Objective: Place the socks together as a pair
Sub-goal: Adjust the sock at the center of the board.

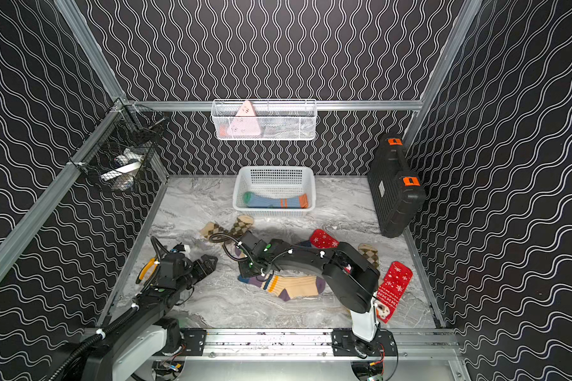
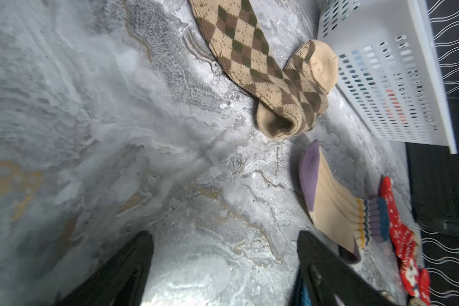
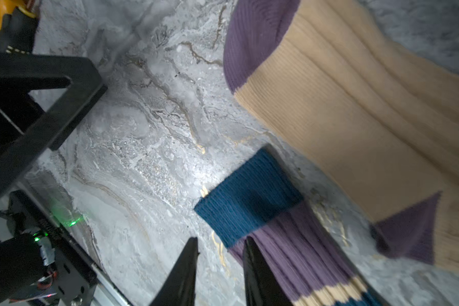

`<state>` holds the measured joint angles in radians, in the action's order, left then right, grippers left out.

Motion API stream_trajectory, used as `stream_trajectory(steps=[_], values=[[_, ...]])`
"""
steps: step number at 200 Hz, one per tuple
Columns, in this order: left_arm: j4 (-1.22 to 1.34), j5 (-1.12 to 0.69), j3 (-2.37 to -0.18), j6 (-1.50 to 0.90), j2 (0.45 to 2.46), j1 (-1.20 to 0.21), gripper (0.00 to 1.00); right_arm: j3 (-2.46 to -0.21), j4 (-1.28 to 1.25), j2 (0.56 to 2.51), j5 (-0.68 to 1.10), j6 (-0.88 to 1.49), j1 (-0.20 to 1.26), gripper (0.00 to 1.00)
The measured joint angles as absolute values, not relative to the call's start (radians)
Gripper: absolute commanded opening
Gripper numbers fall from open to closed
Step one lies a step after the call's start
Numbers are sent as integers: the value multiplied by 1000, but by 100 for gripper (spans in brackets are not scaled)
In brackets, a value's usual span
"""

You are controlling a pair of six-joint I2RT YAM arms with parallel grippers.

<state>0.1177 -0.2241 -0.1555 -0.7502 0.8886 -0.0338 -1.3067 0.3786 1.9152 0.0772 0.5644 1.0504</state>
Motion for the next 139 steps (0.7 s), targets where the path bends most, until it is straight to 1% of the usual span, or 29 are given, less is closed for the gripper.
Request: stream_trajectory(steps=[45, 69, 84, 97, 107, 139], values=[[119, -291, -144, -757, 835, -9, 89, -1356, 395, 2000, 23, 584, 1110, 36], [117, -302, -138, -757, 817, -7, 89, -1391, 414, 2048, -22, 590, 1126, 35], [110, -307, -138, -757, 799, -7, 89, -1414, 421, 2067, -54, 591, 1134, 24], [103, -308, -138, -757, 781, -6, 89, -1423, 420, 2077, -85, 592, 1139, 8], [96, -308, -138, -757, 764, -6, 89, -1423, 421, 2078, -91, 595, 1137, 0], [57, -308, -138, -757, 706, -6, 89, -1437, 443, 2057, -83, 598, 1138, 0]])
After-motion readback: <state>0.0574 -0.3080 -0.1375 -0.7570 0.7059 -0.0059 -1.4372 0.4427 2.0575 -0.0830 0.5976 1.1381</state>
